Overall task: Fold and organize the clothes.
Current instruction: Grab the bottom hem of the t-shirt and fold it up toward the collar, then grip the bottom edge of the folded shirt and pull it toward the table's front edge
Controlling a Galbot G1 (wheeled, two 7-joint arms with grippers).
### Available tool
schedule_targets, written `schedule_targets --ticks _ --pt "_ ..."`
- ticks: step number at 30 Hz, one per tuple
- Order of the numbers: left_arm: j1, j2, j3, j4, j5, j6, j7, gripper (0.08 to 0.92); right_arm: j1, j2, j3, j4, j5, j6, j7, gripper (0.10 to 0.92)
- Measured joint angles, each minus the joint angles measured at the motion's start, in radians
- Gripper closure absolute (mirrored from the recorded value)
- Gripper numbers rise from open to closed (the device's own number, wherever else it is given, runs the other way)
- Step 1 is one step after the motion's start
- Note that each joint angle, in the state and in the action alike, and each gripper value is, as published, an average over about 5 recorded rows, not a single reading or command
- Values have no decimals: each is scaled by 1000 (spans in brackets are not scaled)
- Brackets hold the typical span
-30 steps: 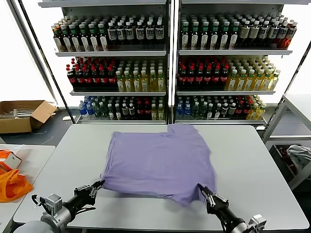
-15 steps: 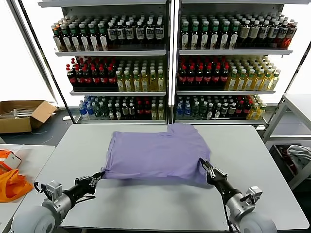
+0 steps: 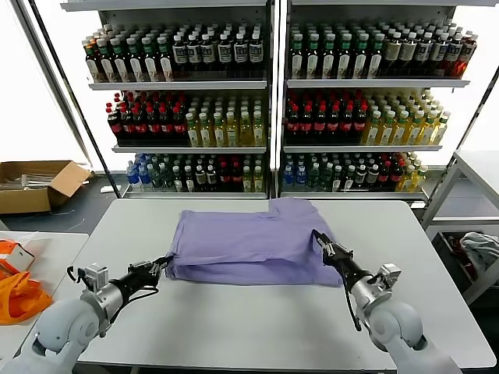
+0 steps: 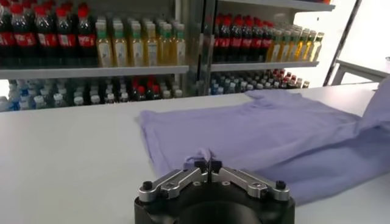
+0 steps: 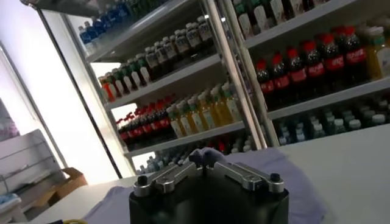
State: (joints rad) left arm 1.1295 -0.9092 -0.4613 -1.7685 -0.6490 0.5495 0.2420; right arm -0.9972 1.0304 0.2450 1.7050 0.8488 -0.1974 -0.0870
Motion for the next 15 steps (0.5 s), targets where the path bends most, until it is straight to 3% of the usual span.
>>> schedule_targets --ticks 7,15 --pt "-37 11 15 47 6 2 -12 661 2 -15 -1 5 -31 -35 10 618" --pt "3 11 -10 7 5 14 -32 436 -109 -50 53 91 -112 -93 63 393"
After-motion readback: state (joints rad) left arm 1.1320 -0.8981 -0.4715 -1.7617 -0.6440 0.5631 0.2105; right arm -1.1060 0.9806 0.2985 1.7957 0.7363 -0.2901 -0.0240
